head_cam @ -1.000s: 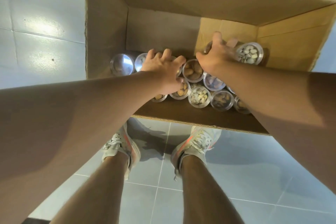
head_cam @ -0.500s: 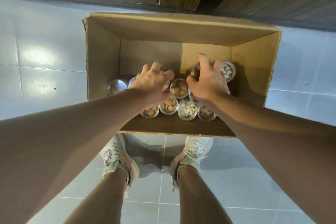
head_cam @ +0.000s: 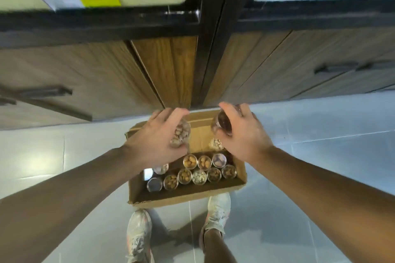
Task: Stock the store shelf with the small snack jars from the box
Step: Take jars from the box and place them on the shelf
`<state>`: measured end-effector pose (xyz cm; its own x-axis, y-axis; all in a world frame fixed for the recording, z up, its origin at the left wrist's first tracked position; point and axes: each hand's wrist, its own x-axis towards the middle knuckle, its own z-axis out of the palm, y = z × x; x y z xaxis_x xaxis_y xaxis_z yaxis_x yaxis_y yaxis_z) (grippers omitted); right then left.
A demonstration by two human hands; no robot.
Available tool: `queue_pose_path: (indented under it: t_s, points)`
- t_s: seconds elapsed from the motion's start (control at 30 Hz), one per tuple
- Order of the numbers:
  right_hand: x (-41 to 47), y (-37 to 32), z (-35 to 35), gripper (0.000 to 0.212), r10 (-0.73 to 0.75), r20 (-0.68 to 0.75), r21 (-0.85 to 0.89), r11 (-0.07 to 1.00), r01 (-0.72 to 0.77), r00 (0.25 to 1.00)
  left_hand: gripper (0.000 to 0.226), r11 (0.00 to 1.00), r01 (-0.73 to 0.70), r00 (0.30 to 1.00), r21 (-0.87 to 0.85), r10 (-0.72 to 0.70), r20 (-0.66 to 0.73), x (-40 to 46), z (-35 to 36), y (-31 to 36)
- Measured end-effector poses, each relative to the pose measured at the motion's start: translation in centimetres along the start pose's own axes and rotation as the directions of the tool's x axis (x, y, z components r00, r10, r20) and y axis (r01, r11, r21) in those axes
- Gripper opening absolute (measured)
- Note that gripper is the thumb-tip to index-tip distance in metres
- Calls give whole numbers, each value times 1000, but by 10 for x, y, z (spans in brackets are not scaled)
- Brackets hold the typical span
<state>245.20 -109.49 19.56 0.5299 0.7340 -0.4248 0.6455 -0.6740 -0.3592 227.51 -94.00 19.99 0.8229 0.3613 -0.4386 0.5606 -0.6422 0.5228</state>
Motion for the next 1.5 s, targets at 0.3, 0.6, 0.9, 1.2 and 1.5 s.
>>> queue_pose_path:
  t_s: [0.3, 0.6, 0.9, 1.2, 1.5]
  points:
    - [-170, -78, -234, 68, 253, -266, 185, 960, -208, 930, 74, 959, -280, 928, -49, 257, -268, -129, -204, 166]
    - [-341, -162, -395, 70, 324, -516, 269, 940, -209, 793, 59, 839, -542, 750, -43, 459, -477, -263, -327, 309]
    - [-494, -178, -458, 68, 424, -612, 311, 905, -290, 667, 55, 722, -689, 661, 57, 659, -361, -335, -372, 419]
    - [-653, -116, -469, 67, 534, -681, 391, 844, -368, 501, 57, 556, -824, 520, 108, 818, -246, -413, -319, 543]
    - [-870, -30, -410, 62, 728, -625, 532, 660, -530, 280, 59, 362, -932, 362, 9, 932, 3, -514, -173, 678]
